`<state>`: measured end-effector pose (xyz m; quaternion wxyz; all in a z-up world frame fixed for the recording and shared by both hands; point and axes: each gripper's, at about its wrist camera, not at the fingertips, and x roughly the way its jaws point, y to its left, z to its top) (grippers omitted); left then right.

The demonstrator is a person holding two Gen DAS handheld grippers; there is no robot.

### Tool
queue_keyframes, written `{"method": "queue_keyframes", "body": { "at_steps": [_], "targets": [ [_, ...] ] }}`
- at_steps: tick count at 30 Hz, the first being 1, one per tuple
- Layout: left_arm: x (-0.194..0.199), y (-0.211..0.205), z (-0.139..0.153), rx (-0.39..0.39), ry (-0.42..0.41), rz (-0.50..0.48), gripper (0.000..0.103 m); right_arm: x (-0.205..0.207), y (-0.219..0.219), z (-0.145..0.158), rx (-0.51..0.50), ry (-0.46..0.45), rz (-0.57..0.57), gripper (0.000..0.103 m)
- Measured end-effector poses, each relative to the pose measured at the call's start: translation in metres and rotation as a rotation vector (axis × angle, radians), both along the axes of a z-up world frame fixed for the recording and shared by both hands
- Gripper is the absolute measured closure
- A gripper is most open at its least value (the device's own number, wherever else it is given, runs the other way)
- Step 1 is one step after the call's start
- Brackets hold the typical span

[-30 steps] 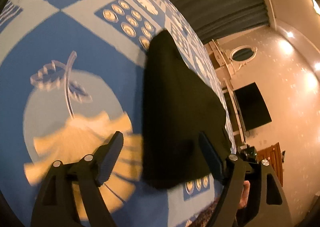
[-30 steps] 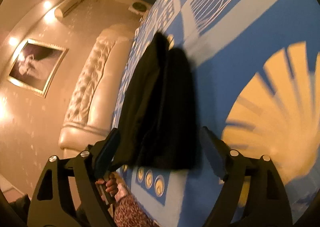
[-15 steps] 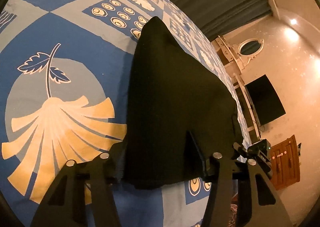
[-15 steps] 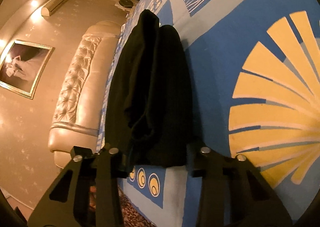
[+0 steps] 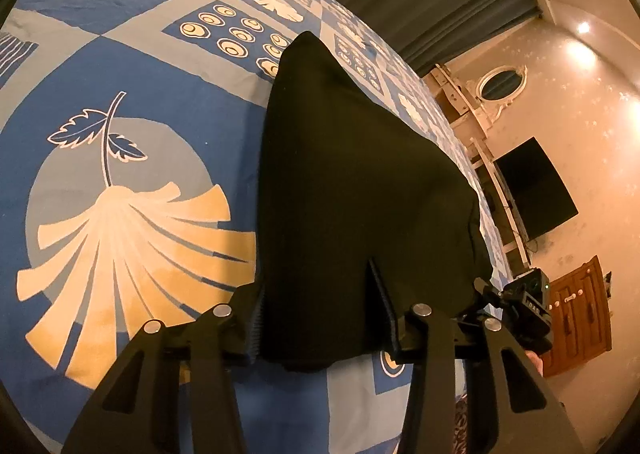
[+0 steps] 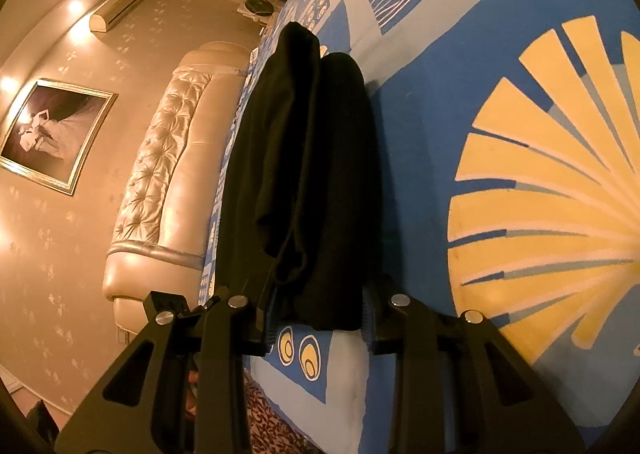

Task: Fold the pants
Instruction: 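Lower the folded bundle onto the bed with both grippers and open them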

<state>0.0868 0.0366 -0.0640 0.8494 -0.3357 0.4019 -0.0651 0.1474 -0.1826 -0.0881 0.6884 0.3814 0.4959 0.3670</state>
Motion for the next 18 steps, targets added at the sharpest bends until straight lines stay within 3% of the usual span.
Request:
{"method": "queue_keyframes", "body": {
  "at_steps": [18],
  "targets": [
    [0.005, 0.006, -0.011, -0.05, 0.001, -0.005, 0.056, 0.006, -0.009, -0.005, 0.059, 0.018, 0.015, 0.073]
  ]
}}
